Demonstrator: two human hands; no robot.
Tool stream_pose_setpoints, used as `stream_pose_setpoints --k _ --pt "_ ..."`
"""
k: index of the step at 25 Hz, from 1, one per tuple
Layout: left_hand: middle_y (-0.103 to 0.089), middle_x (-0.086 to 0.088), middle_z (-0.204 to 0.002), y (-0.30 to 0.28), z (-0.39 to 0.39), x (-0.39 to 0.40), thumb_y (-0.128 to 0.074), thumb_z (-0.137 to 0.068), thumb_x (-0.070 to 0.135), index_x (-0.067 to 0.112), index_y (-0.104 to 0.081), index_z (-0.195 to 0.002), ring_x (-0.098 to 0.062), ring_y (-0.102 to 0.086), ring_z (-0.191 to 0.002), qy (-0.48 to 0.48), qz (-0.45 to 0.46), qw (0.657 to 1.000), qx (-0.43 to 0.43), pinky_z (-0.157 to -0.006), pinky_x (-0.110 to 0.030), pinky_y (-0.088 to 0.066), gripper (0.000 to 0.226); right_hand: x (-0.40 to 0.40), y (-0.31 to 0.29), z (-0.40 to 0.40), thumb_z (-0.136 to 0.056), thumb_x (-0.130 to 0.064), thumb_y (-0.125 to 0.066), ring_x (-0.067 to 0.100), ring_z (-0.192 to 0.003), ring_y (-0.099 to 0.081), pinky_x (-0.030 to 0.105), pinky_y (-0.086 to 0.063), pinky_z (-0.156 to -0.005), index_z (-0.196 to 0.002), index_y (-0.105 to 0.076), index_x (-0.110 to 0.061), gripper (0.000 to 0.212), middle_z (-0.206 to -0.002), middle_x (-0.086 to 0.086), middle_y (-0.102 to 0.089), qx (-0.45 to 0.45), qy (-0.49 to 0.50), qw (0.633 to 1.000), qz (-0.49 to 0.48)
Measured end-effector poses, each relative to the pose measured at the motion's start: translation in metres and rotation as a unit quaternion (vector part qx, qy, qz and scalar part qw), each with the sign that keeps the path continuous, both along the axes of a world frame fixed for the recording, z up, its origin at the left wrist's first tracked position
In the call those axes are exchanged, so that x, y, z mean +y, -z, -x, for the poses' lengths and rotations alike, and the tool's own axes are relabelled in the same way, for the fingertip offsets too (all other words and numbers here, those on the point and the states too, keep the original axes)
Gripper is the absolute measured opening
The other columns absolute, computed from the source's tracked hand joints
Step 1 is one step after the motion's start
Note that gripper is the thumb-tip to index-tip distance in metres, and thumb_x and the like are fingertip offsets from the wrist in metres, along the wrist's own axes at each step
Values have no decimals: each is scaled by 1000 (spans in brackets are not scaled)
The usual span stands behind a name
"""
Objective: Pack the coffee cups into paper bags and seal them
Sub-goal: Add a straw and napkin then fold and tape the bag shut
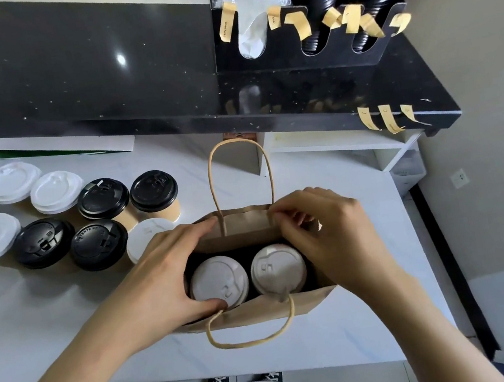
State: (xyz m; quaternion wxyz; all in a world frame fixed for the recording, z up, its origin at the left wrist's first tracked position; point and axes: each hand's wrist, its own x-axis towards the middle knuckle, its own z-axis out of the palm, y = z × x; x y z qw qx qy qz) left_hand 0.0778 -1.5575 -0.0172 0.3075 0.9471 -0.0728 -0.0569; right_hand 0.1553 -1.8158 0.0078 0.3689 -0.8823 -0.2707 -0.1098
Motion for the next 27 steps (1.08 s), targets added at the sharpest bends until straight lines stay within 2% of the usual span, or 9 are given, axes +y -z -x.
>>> stream_pose_setpoints --k 3,6,9,12,15,17,19,24,27 --pt "-38 42 -138 0 1 -1 -91 -59 52 57 -27 -147 8 -32 -135 -4 5 1000 1 -106 -26 -38 109 -21 -2 -5 -89 -6 -73 11 -76 -63 15 -47 -71 -93 -76 -16 11 -81 -9 -70 17 100 990 -93" --pt "-41 39 -137 1 1 -2 -90 -59 57 56 -30 -147 5 -35 -134 -9 9 1000 -4 -106 -29 -38 107 -41 19 -19 -90 -6 -72 10 -75 -65 16 -49 -71 -90 -75 -17 11 -80 -9 -71 55 178 976 -109" --pt "-42 40 -137 1 2 -2 -90 -59 58 54 -34 -146 6 -37 -133 -14 16 1000 -11 -106 -27 -38 104 -56 63 -32 -89 -7 -70 5 -75 -64 18 -50 -69 -88 -73 -21 15 -80 -10 -69 104 233 964 -74" --pt "-44 39 -139 0 2 -2 -88 -59 61 51 -37 -146 4 -39 -134 -12 15 1000 -14 -107 -29 -37 102 -64 113 -38 -87 -9 -70 9 -77 -64 33 -55 -75 -97 -74 -21 15 -87 -5 -67 148 245 958 -10" --pt "-44 37 -141 0 2 -2 -84 -59 65 49 -39 -146 3 -39 -135 -11 19 1000 -18 -109 -29 -37 99 -63 146 -36 -86 -22 -75 24 -100 -63 35 -49 -84 -111 -71 -20 25 -106 0 -68 195 238 948 81" --pt "-44 36 -142 0 2 -2 -83 -60 66 50 -38 -147 3 -38 -136 -10 18 1000 -18 -109 -30 -37 99 -62 160 -33 -85 -37 -75 28 -113 -56 37 -43 -92 -122 -65 -21 42 -120 0 -64 215 229 934 170" --pt "-44 35 -142 0 2 -2 -82 -60 67 50 -37 -147 3 -38 -137 -11 21 1000 -16 -110 -30 -37 100 -60 169 -29 -86 -46 -72 30 -119 -53 39 -40 -95 -128 -61 -22 50 -128 1 -61 211 221 923 233" --pt "-43 36 -143 0 2 -1 -77 -60 76 52 -36 -148 3 -38 -138 -6 21 1000 -19 -108 -29 -37 100 -60 176 -28 -95 -25 -58 31 -116 -56 38 -38 -95 -122 -69 -22 29 -129 -1 -66 181 232 930 219" --pt "-44 36 -142 0 1 -1 -81 -61 69 51 -37 -147 5 -37 -137 -9 22 1000 -20 -108 -28 -37 98 -65 174 -33 -100 -21 -52 34 -100 -59 41 -39 -85 -104 -73 -15 22 -109 6 -70 156 260 933 192"
